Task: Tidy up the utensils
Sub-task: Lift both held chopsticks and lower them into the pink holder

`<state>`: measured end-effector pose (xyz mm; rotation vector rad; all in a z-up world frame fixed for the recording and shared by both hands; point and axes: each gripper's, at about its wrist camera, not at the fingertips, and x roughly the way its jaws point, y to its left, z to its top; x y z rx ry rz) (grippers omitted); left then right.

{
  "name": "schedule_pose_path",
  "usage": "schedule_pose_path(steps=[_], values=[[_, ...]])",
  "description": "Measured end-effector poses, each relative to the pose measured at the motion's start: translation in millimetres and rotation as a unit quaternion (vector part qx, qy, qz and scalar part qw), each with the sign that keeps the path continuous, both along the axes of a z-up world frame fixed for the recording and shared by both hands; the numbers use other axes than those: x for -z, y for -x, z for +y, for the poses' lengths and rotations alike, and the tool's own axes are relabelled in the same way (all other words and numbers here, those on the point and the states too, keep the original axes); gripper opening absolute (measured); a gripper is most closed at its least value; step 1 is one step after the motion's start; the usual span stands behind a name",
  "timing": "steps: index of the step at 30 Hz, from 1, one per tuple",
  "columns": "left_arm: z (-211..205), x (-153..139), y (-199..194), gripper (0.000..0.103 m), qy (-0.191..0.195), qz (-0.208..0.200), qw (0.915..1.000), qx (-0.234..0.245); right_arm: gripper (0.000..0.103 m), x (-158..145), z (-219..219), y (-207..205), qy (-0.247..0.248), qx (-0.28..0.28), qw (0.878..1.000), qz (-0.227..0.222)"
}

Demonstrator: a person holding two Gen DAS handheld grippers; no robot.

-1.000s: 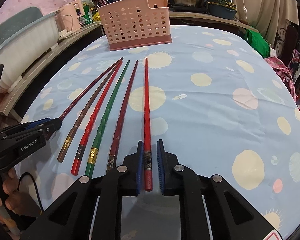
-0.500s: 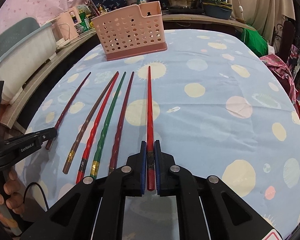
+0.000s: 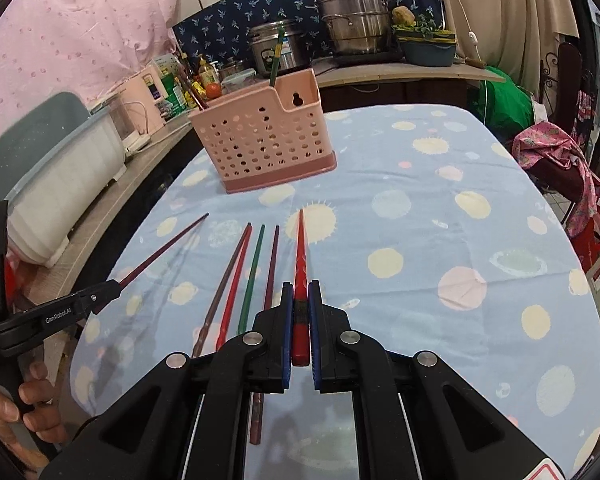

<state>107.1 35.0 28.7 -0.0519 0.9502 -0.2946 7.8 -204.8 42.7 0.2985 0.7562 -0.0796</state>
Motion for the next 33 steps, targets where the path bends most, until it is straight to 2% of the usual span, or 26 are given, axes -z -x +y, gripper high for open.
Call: schedule_pose_path(steps=[6,21,28,33], values=[[-0.9,-42.5,-14.7,0.007,0.017,-0.034,0.9992,-0.004,0.007,-37.2,-14.6,-14.6,-0.008,0.009,0.999,-0.042],[-25.9,-135.4,-61.4,0.007,0.024,-0.129,0.9913,-0.004,0.007,-104.6,-39.9,-63.7,-0.018,0.015,0.993,-0.117],[-39.4,-179.3,-81.8,0.007,0.04,-0.172,0.9843,-0.004,0.007,-142.2,-51.5,-89.9,-0.046,0.017,0.984,-0.169],[-42.5,-208.8,-94.9,0.007,0.064,-0.208,0.9761,-0.012,0.007,-171.8,-60.6,-108.5,-0.062,0.029,0.973,-0.221]])
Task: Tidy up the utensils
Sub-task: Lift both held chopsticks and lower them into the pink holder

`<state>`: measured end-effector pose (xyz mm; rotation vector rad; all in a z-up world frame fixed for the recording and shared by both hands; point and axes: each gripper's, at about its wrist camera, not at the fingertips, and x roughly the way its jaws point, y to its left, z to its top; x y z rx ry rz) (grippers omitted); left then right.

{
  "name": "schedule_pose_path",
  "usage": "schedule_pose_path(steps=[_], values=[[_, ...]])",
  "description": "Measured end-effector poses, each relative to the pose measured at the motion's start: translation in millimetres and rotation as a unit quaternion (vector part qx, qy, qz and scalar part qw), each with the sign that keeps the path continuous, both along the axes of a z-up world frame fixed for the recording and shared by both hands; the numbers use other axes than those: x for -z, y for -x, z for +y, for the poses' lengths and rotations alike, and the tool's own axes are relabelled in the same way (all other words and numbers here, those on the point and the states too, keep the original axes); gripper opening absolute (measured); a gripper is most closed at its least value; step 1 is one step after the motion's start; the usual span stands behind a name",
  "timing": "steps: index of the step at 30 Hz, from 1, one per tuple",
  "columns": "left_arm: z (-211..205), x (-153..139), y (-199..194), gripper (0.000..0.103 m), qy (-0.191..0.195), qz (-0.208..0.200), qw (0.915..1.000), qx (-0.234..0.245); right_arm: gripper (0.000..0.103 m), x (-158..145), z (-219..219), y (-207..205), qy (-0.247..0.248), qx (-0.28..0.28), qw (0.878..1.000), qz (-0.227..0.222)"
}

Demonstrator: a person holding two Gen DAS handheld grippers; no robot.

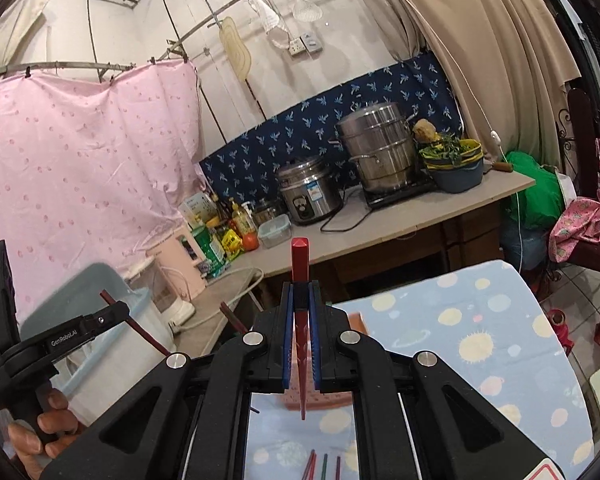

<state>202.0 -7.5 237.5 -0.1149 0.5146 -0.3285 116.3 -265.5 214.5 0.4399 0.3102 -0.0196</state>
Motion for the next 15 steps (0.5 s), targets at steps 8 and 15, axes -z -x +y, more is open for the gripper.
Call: schedule_pose_path(steps=[8,15], values=[[-4.7,-35.3,-27.4,0.007,0.019,-0.048,0.9984,-0.022,0.007,-27.4,-7.3,-38.6,-0.008,0.028,0.998,-0.047],[-15.2,-22.4,-55.1,0.007,0.004,-0.047,0.9981,-0.04,0.007,-9.3,-6.5,-73.0,-0.005,0.03,0.999,-0.022]])
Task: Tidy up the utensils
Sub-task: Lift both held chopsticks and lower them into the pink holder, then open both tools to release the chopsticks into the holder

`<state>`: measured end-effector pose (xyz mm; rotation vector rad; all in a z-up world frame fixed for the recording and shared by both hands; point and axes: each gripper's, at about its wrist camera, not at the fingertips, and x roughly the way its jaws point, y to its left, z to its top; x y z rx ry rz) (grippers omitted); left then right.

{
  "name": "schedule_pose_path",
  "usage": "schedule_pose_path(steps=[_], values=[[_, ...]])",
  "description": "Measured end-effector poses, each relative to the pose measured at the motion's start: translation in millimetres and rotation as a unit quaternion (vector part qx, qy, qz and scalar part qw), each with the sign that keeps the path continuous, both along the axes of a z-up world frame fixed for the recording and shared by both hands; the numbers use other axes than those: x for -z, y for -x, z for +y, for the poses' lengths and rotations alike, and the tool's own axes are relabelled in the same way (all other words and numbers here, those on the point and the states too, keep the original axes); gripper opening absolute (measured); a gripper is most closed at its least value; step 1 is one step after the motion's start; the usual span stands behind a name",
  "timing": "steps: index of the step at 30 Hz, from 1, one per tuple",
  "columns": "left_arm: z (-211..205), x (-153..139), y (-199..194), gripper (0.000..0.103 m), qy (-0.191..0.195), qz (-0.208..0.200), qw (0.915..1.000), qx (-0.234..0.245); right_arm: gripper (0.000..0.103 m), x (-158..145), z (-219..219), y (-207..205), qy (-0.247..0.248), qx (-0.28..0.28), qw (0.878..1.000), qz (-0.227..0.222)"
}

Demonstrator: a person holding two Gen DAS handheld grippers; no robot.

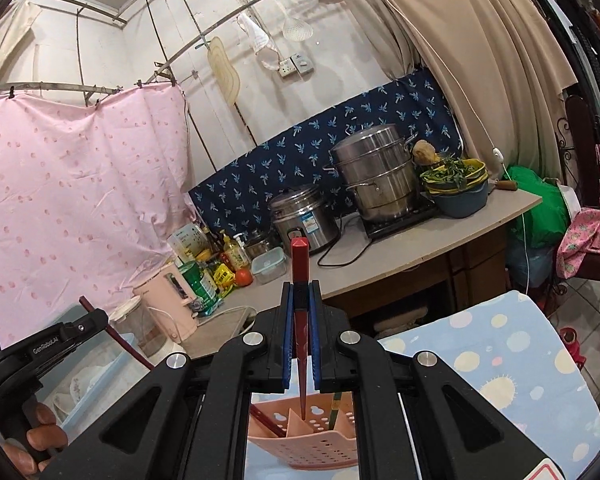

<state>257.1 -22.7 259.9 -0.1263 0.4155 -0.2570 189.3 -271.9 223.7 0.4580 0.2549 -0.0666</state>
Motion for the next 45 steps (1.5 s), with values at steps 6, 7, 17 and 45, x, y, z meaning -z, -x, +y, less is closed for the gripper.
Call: schedule_pose_path(steps=[6,7,17,45], values=[[-8.6,18.4,-14.9,0.007,-0.009,0.014,0.9999,0.002,0.007,26.4,6.6,-14.6,0.004,-0.009,0.999,0.032],[-10.1,21.9,-17.1,0.007,-0.009,0.017,0.9998,0.002,0.007,30.2,8.1,-16.1,0.004,-0.01,0.999,0.036],[-15.8,50.4,-33.6,0.007,-0.006,0.056,0.9983,0.017,0.007,57.6,16.6,-33.0,0.009,-0.024,0.997,0.074],[-19.6,99.8,9.2,0.039,-0.026,0.126,0.99,0.059,0.016,79.6,33.9,20.9,0.002,-0.044,0.995,0.095]])
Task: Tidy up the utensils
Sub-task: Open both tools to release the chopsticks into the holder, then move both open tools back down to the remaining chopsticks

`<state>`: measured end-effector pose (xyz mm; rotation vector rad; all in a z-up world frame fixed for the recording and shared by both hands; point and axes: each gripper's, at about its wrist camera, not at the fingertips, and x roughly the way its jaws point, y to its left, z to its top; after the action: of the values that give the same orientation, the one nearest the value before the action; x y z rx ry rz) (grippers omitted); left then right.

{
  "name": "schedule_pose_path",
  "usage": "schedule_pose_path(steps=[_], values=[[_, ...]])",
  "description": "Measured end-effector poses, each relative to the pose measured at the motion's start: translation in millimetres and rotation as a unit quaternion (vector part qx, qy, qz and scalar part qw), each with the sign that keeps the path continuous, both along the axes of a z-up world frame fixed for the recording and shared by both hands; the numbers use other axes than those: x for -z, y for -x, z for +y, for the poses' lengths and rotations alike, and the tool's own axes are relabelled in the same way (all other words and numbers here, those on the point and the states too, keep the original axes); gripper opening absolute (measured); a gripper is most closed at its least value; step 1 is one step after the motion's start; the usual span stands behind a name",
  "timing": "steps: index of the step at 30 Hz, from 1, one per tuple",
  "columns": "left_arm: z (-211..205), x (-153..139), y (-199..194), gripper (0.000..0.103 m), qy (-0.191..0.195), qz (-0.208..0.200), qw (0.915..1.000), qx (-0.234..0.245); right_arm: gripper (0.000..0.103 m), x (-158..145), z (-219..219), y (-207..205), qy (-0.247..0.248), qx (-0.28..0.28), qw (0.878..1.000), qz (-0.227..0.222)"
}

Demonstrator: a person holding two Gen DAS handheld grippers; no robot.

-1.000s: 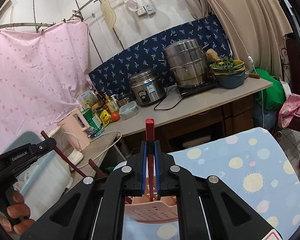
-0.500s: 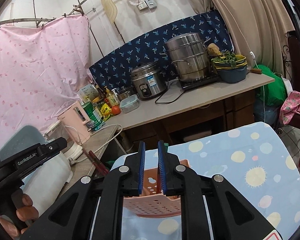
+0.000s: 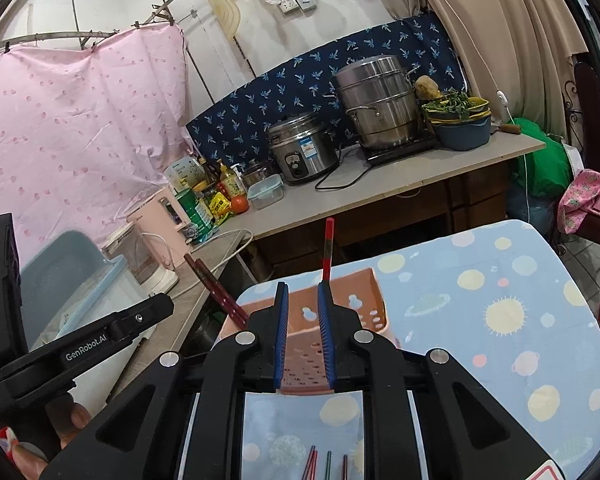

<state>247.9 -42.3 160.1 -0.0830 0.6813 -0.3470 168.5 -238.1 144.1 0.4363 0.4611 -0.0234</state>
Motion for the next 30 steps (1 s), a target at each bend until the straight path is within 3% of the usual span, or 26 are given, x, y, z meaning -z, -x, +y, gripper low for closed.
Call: schedule_pose_path(steps=[16,30], values=[[18.0,72.5,72.4,0.039,-0.017,0.072,0.9969,0.025,0.016,71.5,28.7,84.7,0.026,-0.03,0.996,0.085],[29.7,148.2,134.3,0.038,-0.061,0.132,0.9884,0.045,0.016,143.0,59.4,140.7,0.054,-0.065,0.98,0.178]])
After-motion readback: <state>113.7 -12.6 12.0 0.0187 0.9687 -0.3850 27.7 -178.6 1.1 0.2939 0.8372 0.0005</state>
